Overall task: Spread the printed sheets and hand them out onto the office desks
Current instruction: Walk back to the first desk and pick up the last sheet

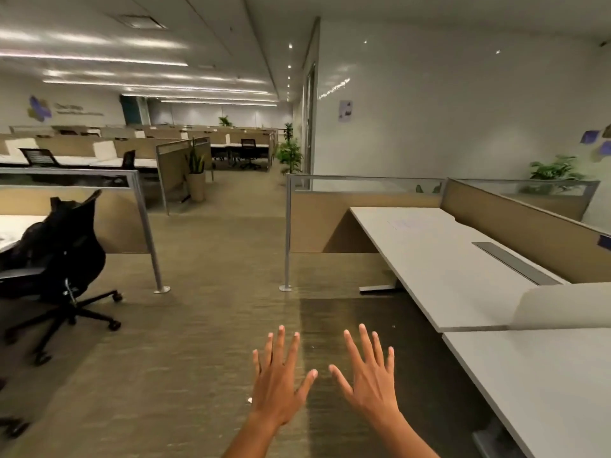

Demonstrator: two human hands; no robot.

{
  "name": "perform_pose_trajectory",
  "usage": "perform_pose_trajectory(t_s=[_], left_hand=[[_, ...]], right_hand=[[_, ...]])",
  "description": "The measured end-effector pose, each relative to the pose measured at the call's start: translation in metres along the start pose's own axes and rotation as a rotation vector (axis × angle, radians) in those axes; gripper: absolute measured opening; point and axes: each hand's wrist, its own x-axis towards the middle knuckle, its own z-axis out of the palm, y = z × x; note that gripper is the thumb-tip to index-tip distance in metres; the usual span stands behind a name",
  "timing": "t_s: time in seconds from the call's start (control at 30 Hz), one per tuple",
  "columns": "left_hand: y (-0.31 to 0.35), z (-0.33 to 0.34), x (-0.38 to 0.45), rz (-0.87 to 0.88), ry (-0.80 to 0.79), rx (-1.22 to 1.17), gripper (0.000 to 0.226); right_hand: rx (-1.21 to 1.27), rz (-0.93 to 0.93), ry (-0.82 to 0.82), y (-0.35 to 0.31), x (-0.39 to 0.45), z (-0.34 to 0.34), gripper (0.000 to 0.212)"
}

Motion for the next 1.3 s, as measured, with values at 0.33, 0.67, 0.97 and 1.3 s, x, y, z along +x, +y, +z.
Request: perform_pose_trajectory(t_s=[0.33,0.67,0.97,1.3], left_hand=[[-0.071,0.070,0.182,0.047,-0.107,0.025,0.083],[-0.100,0.126,0.423,0.103,-0.134,0.033,0.082],[-0.125,0.212,0.602,0.183,-0.180,-0.026,0.083],[-0.152,0.292,0.829,0.337,-0.257,-0.042,0.083]], right_hand=[[-0.033,0.060,-0.090,0.003,0.185,0.093,0.079],[-0.019,0.131,-0.058,0.032,0.414,0.136,0.079],[-0.081,0.213,-0.039,0.074,0.577,0.185,0.079],[-0.132,0.413,-0.006,0.104,0.766,0.237,0.079]])
